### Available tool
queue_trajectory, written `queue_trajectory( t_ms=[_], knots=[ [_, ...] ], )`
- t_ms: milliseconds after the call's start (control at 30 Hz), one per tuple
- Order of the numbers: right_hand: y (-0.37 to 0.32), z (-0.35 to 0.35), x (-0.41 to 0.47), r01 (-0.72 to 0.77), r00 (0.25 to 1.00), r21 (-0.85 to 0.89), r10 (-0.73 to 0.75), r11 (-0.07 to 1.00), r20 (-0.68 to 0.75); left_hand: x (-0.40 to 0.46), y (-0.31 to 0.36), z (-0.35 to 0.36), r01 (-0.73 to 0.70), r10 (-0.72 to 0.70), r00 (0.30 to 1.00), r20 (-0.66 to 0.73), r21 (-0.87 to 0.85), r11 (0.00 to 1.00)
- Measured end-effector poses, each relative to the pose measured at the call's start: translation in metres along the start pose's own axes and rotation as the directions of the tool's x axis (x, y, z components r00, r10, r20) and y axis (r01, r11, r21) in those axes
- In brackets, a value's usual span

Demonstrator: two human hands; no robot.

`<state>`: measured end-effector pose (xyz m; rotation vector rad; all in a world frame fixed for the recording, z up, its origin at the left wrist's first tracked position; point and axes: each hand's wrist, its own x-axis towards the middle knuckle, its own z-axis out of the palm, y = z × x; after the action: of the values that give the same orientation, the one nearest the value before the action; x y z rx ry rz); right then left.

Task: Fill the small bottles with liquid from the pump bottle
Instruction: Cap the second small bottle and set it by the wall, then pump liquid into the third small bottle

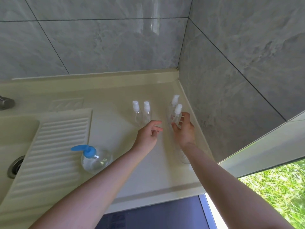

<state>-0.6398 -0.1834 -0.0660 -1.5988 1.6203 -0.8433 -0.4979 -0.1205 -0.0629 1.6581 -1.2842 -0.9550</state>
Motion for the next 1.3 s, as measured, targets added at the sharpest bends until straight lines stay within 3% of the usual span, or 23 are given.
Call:
queue_trajectory(
  t_ms=[267, 333, 433, 500, 600, 767, 1033, 1300],
  knots=[
    [-0.001, -0.004, -0.007, -0.036, 0.999, 0.026, 0.035, 0.999, 0.005, -0.002, 0.000, -0.004, 0.002, -0.002, 1.000, -0.014, -0.014, 1.000],
    [-0.009, -0.007, -0.015, 0.077, 0.991, 0.026, -0.074, 0.997, -0.114, -0.003, 0.002, -0.007, -0.008, 0.007, 0.999, -0.039, -0.023, 1.000],
    [-0.030, -0.016, -0.024, 0.328, 0.886, -0.032, -0.320, 0.944, -0.337, -0.006, 0.004, -0.011, -0.017, 0.010, 0.994, -0.112, -0.064, 0.998],
    [-0.049, -0.018, -0.025, 0.493, 0.800, -0.066, -0.482, 0.867, -0.358, -0.009, 0.003, -0.015, -0.025, 0.010, 0.985, -0.170, -0.084, 0.996],
    [-0.067, -0.008, -0.019, 0.641, 0.730, -0.076, -0.637, 0.764, -0.247, -0.014, 0.002, -0.022, -0.011, -0.012, 0.973, -0.230, -0.101, 0.995],
    [-0.077, 0.027, -0.010, 0.634, 0.771, -0.040, -0.635, 0.772, -0.041, -0.021, -0.001, -0.039, 0.022, -0.059, 0.961, -0.270, -0.138, 0.990],
    [-0.088, 0.045, -0.003, 0.553, 0.833, -0.061, -0.554, 0.831, 0.003, -0.036, 0.005, -0.049, 0.069, -0.125, 0.957, -0.261, -0.213, 0.975],
    [-0.096, 0.031, -0.014, 0.539, 0.840, -0.023, -0.539, 0.842, -0.062, -0.056, 0.017, -0.060, 0.044, -0.080, 0.962, -0.261, -0.144, 0.989]
  ],
)
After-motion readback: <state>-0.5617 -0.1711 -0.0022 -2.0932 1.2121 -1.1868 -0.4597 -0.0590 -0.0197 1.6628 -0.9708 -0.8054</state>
